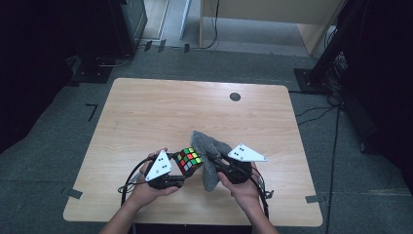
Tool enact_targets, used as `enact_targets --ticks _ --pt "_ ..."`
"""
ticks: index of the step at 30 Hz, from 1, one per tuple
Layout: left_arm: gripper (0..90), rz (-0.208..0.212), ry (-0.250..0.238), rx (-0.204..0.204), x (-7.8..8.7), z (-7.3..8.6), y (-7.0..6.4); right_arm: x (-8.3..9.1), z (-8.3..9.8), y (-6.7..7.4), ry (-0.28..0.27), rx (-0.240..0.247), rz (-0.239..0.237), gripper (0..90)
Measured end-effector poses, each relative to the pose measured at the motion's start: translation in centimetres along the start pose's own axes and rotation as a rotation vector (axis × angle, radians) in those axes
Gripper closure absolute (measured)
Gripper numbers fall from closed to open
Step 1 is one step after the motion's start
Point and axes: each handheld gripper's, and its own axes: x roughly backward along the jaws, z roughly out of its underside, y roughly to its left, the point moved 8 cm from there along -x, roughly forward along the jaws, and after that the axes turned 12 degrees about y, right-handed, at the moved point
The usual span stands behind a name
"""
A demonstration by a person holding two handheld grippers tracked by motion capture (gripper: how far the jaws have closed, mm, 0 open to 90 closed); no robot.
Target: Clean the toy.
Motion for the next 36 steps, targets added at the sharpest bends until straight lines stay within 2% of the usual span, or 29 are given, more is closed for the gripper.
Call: enact_targets --ticks 3,5,7,9,12,15,17,19,22,23,25,27,29,32,34,36 --pt "34.3 -0.024 0.058 -0.032 -0.8 0.7 -0.2 0.4 -0.3 0.3 -0.021 0.001 -0.008 75.7" --pt "34.3 -0.019 0.077 -0.038 -1.3 1.0 -0.6 0.6 -0.7 1.0 -0.039 0.008 -0.040 75.3" --pt "34.3 -0.011 0.062 -0.041 -1.2 0.6 -0.9 0.7 -0.9 2.0 -0.046 0.046 -0.062 74.5" --pt "34.2 0.005 0.033 -0.030 -0.7 0.1 -1.0 0.5 -0.9 2.4 -0.033 0.076 -0.061 74.2" --pt "34.3 -0.002 -0.003 -0.016 0.1 -0.2 -0.6 0.2 -0.5 1.2 -0.023 0.029 -0.054 74.7" --pt "34.3 0.022 -0.055 0.031 0.8 -0.7 0.0 0.0 0.2 -0.7 0.014 -0.021 0.005 75.6" --pt "34.3 0.016 -0.049 0.041 0.9 -0.7 0.3 0.3 0.1 -1.1 -0.001 -0.046 0.005 75.6" --pt "34.3 -0.009 -0.004 0.015 0.4 -0.1 0.4 0.9 -0.5 -0.5 -0.043 -0.042 -0.020 75.6" --pt "34.3 0.005 0.040 0.013 -0.5 0.6 0.0 1.5 -1.4 1.6 -0.085 0.014 -0.076 75.4" --pt "34.3 0.004 0.048 0.004 -0.7 0.6 -0.2 1.5 -1.6 2.3 -0.090 0.039 -0.090 75.3" --pt "34.3 0.010 0.031 -0.005 -0.6 0.3 -0.6 1.1 -1.4 3.0 -0.067 0.083 -0.084 75.1" --pt "34.3 0.017 0.005 -0.001 -0.1 -0.1 -0.6 0.5 -0.9 2.7 -0.045 0.087 -0.065 74.9" --pt "34.2 0.004 -0.003 -0.004 0.2 -0.1 -0.4 0.1 -0.4 1.5 -0.035 0.031 -0.058 75.0" --pt "34.3 0.024 -0.055 0.043 0.8 -0.5 0.1 -0.1 0.2 -0.7 0.013 -0.013 0.023 75.2" --pt "34.3 0.006 -0.063 0.052 0.9 -0.6 0.5 0.2 0.2 -1.0 0.002 -0.030 0.027 75.1" --pt "34.3 -0.019 -0.023 0.033 0.5 -0.1 0.6 0.9 -0.6 -0.5 -0.037 -0.024 0.007 75.0"
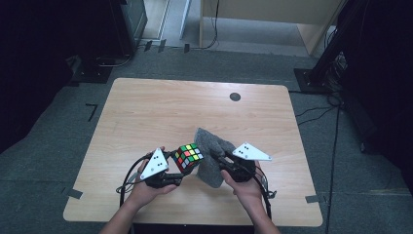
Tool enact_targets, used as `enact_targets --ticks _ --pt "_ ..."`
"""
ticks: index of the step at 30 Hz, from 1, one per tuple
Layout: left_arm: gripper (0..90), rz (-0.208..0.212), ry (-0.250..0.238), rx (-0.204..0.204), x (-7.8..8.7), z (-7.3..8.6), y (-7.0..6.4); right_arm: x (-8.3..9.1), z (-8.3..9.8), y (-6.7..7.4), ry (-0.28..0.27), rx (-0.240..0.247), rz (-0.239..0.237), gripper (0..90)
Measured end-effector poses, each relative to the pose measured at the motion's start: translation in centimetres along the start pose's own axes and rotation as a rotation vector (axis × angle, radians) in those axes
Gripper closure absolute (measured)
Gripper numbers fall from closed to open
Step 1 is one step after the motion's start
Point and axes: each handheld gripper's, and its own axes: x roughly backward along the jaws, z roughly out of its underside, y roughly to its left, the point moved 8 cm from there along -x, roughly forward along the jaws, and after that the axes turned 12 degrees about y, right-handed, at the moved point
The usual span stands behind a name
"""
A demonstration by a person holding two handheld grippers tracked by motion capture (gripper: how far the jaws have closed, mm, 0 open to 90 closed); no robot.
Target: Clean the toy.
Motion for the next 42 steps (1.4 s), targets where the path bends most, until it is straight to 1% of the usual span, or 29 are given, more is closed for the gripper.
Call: enact_targets --ticks 2,3,5,7,9,11,14,15,16,17,18,20,21,23,24,25,26,27,28,29,32,33,34,35,36,38,40,41,42 --pt "34.3 -0.024 0.050 -0.027 -0.7 0.7 -0.2 0.7 -0.8 1.1 -0.038 0.018 -0.035 74.9" --pt "34.3 -0.024 0.066 -0.036 -1.0 0.9 -0.4 1.0 -1.2 1.8 -0.056 0.027 -0.062 74.8" --pt "34.2 -0.010 0.057 -0.054 -1.1 0.6 -1.0 1.3 -1.6 3.1 -0.068 0.052 -0.107 74.7" --pt "34.3 0.013 0.020 -0.061 -0.7 0.0 -1.5 1.1 -1.4 4.0 -0.053 0.088 -0.123 74.6" --pt "34.3 -0.007 -0.012 -0.071 -0.2 -0.4 -1.5 0.4 -0.9 3.7 -0.027 0.103 -0.088 74.3" --pt "34.3 -0.038 -0.012 -0.074 0.0 -0.3 -1.0 -0.2 -0.4 2.5 -0.008 0.066 -0.057 74.3" --pt "34.3 -0.034 -0.022 -0.041 0.2 -0.1 -0.3 -0.9 0.6 -0.1 0.061 0.033 0.064 74.9" --pt "34.3 -0.041 -0.020 -0.041 0.2 0.0 -0.1 -0.9 0.8 -0.6 0.064 0.009 0.072 75.0" --pt "34.3 -0.048 -0.009 -0.048 0.1 0.1 -0.1 -0.7 0.8 -0.8 0.053 -0.012 0.065 75.0" --pt "34.3 -0.054 0.007 -0.056 -0.1 0.3 -0.1 -0.5 0.5 -0.8 0.039 -0.018 0.059 75.0" --pt "34.3 -0.057 0.021 -0.060 -0.4 0.4 -0.2 -0.2 0.2 -0.4 0.018 -0.006 0.046 75.0" --pt "34.3 -0.053 0.048 -0.072 -0.8 0.7 -0.5 0.5 -0.7 1.2 -0.025 0.029 -0.011 74.8" --pt "34.3 -0.048 0.051 -0.076 -1.0 0.7 -0.8 0.8 -1.1 2.2 -0.043 0.052 -0.041 74.8" --pt "34.3 -0.038 0.046 -0.084 -1.0 0.5 -1.2 1.1 -1.5 4.0 -0.052 0.102 -0.098 74.7" --pt "34.3 -0.034 0.036 -0.089 -0.9 0.3 -1.3 1.0 -1.4 4.6 -0.047 0.122 -0.092 74.7" --pt "34.3 -0.029 0.019 -0.092 -0.6 0.1 -1.5 0.8 -1.3 4.7 -0.037 0.133 -0.066 74.7" --pt "34.3 -0.019 0.000 -0.088 -0.3 -0.2 -1.5 0.5 -1.1 4.6 -0.023 0.134 -0.046 74.8" --pt "34.3 -0.017 -0.008 -0.083 -0.1 -0.4 -1.5 0.2 -0.8 4.2 -0.010 0.125 -0.039 74.7" --pt "34.3 -0.030 -0.008 -0.088 0.1 -0.4 -1.3 -0.1 -0.5 3.6 -0.007 0.098 -0.041 74.7" --pt "34.3 -0.033 -0.006 -0.085 0.1 -0.4 -1.1 -0.3 -0.3 2.8 0.004 0.068 -0.026 74.7" --pt "34.3 -0.018 -0.026 -0.055 0.3 -0.5 -0.8 -0.9 0.7 -0.2 0.081 0.026 0.095 75.0" --pt "34.3 -0.020 -0.021 -0.056 0.3 -0.5 -0.7 -0.9 0.9 -0.7 0.081 -0.008 0.098 75.0" --pt "34.3 -0.021 -0.008 -0.063 0.1 -0.4 -0.7 -0.7 0.9 -0.9 0.065 -0.034 0.085 74.9" --pt "34.3 -0.027 0.010 -0.074 0.0 -0.2 -0.7 -0.4 0.6 -0.8 0.042 -0.037 0.074 74.9" --pt "34.3 -0.034 0.025 -0.084 -0.2 0.1 -0.8 0.0 0.2 -0.2 0.020 -0.025 0.056 74.8" --pt "34.3 -0.034 0.050 -0.088 -0.6 0.4 -0.9 0.5 -0.7 1.5 -0.023 0.023 0.006 74.5" --pt "34.3 -0.028 0.045 -0.082 -0.7 0.3 -1.0 0.7 -1.2 3.3 -0.043 0.071 -0.052 74.4" --pt "34.3 -0.022 0.040 -0.083 -0.6 0.1 -1.1 0.6 -1.1 4.0 -0.036 0.094 -0.069 74.4" --pt "34.3 -0.021 0.028 -0.081 -0.4 0.0 -1.2 0.3 -0.9 4.4 -0.021 0.115 -0.071 74.4"
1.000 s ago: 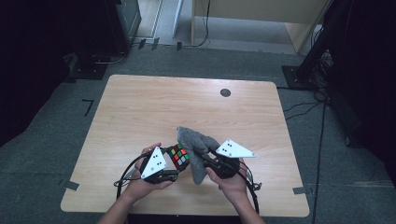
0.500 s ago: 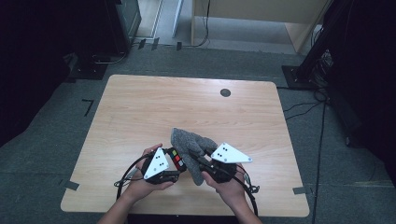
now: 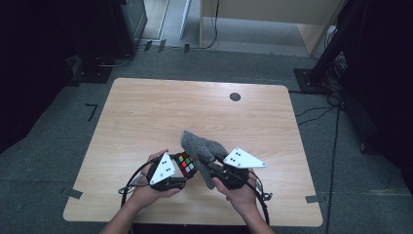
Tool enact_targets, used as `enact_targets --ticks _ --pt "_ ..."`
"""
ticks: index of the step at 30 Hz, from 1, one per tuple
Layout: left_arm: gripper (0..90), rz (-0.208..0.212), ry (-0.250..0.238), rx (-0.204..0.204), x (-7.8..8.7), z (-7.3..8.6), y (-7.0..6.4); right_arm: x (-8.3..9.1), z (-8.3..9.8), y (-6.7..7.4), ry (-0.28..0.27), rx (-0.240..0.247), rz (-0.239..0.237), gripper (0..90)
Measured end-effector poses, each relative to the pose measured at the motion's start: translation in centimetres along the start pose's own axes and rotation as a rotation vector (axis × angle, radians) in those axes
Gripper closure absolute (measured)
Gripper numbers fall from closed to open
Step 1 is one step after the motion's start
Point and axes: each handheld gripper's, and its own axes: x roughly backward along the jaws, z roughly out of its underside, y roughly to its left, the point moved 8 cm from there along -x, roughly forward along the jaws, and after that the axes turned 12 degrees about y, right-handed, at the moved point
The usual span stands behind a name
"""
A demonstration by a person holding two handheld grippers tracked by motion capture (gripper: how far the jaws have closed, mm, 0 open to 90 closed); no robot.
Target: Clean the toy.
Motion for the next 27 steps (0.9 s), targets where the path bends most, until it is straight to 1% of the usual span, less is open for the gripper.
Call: enact_targets --ticks 1,2,3,4,5,6,7,8,9,10,12,13,14,15,16,17,18,19,20,21,22,23,24,25,26,27 --pt "34.3 -0.007 -0.001 -0.002 0.1 0.0 0.0 -0.4 0.3 0.0 0.013 0.016 0.012 74.4" --pt "34.3 -0.013 -0.002 -0.002 0.2 0.0 0.1 -0.6 0.6 -0.4 0.012 0.009 0.018 74.4" --pt "34.3 -0.008 -0.010 0.003 0.4 0.0 0.2 -0.8 0.9 -1.1 0.020 -0.019 0.023 74.5" --pt "34.3 -0.003 -0.020 0.012 0.5 -0.1 0.3 -1.0 1.4 -2.1 0.043 -0.038 0.061 74.6" --pt "34.3 0.018 -0.055 0.036 0.8 -0.3 0.5 -1.1 1.8 -2.9 0.064 -0.056 0.098 74.9" --pt "34.3 0.035 -0.079 0.054 1.1 -0.5 0.7 -1.2 2.4 -4.2 0.094 -0.096 0.133 75.0" --pt "34.3 0.033 -0.083 0.059 1.2 -0.6 0.8 -1.0 2.6 -4.7 0.090 -0.136 0.129 74.9" --pt "34.3 0.019 -0.070 0.048 1.2 -0.6 1.0 -0.7 2.5 -4.9 0.069 -0.165 0.111 74.9" --pt "34.3 0.002 -0.048 0.034 1.0 -0.3 1.0 -0.3 2.1 -4.7 0.043 -0.167 0.090 74.9" --pt "34.3 -0.009 -0.027 0.025 0.7 0.0 1.0 0.1 1.5 -4.1 0.014 -0.154 0.065 74.8" --pt "34.3 -0.012 0.006 0.016 0.2 0.4 0.8 0.8 0.1 -2.2 -0.038 -0.110 -0.010 74.6" --pt "34.3 -0.009 0.010 0.015 0.1 0.4 0.7 0.9 -0.4 -1.2 -0.056 -0.082 -0.049 74.5" --pt "34.3 -0.002 0.008 0.010 0.0 0.3 0.5 1.0 -0.6 -0.3 -0.054 -0.051 -0.075 74.5" --pt "34.3 0.006 0.000 0.010 0.1 0.1 0.3 0.7 -0.6 0.4 -0.038 -0.022 -0.079 74.5" --pt "34.3 0.009 -0.012 0.010 0.2 -0.1 0.1 0.3 -0.3 0.6 -0.015 -0.008 -0.078 74.5" --pt "34.3 0.004 -0.011 0.008 0.3 -0.1 0.1 -0.1 0.0 0.5 0.000 -0.005 -0.067 74.6" --pt "34.3 -0.001 -0.015 0.007 0.4 -0.1 0.2 -0.3 0.4 0.0 -0.007 -0.029 -0.069 74.6" --pt "34.3 0.006 -0.025 0.014 0.6 -0.2 0.3 -0.6 0.7 -0.8 -0.003 -0.062 -0.060 74.7" --pt "34.3 0.013 -0.041 0.029 0.8 -0.2 0.5 -0.8 1.1 -1.8 0.019 -0.085 -0.019 74.9" --pt "34.3 0.031 -0.071 0.048 1.2 -0.5 0.7 -0.9 1.6 -2.9 0.044 -0.098 0.034 75.2" --pt "34.3 0.052 -0.101 0.070 1.5 -0.7 0.8 -0.9 2.1 -3.8 0.073 -0.117 0.076 75.3" --pt "34.3 0.054 -0.114 0.080 1.8 -0.9 1.0 -0.9 2.3 -4.4 0.080 -0.146 0.084 75.3" --pt "34.3 0.038 -0.104 0.072 1.8 -0.9 1.2 -0.6 2.3 -4.6 0.061 -0.167 0.072 75.2" --pt "34.3 0.014 -0.081 0.052 1.6 -0.7 1.3 -0.2 1.9 -4.4 0.036 -0.170 0.055 75.2" --pt "34.3 -0.004 -0.056 0.037 1.3 -0.4 1.3 0.1 1.3 -3.9 0.010 -0.155 0.039 75.1" --pt "34.3 -0.006 -0.038 0.031 1.1 -0.1 1.2 0.5 0.7 -3.1 -0.013 -0.127 0.020 75.0"
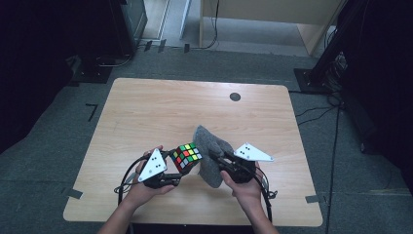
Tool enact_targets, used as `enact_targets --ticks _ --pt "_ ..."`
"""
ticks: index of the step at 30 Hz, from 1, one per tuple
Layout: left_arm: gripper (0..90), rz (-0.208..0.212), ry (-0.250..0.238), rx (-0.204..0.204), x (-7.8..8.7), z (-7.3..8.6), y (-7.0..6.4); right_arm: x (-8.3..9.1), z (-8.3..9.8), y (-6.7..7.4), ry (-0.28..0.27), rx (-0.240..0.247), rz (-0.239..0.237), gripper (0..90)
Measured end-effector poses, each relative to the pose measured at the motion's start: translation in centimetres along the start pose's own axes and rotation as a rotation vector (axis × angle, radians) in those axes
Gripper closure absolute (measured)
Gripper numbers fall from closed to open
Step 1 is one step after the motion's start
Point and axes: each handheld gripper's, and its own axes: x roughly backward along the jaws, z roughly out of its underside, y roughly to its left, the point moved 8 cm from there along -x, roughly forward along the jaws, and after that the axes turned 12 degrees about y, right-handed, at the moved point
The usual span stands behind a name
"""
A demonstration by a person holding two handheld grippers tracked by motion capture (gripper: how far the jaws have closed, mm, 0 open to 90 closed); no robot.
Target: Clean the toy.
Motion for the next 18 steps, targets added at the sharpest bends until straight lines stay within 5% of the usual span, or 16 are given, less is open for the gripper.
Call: enact_targets --ticks 4,6,8,11,14,18 --pt "34.3 0.013 0.017 -0.027 -0.6 0.0 -0.9 0.4 -0.9 3.8 -0.027 0.105 -0.104 74.8" --pt "34.3 0.009 0.016 -0.035 -0.5 -0.2 -1.2 -0.2 -0.5 4.3 0.006 0.126 -0.100 74.8" --pt "34.3 0.044 -0.010 -0.006 -0.2 -0.3 -1.1 -0.5 -0.1 3.2 0.005 0.076 -0.103 75.1" --pt "34.3 0.070 -0.070 0.034 0.6 -0.7 -0.5 -1.0 0.8 -0.3 0.056 0.020 0.045 75.8" --pt "34.3 0.025 -0.034 -0.002 0.4 -0.6 -0.2 -0.4 0.7 -1.1 0.026 -0.056 0.019 75.6" --pt "34.3 0.013 0.023 -0.053 -0.7 0.0 -1.2 0.5 -0.9 2.8 -0.035 0.085 -0.049 75.0"
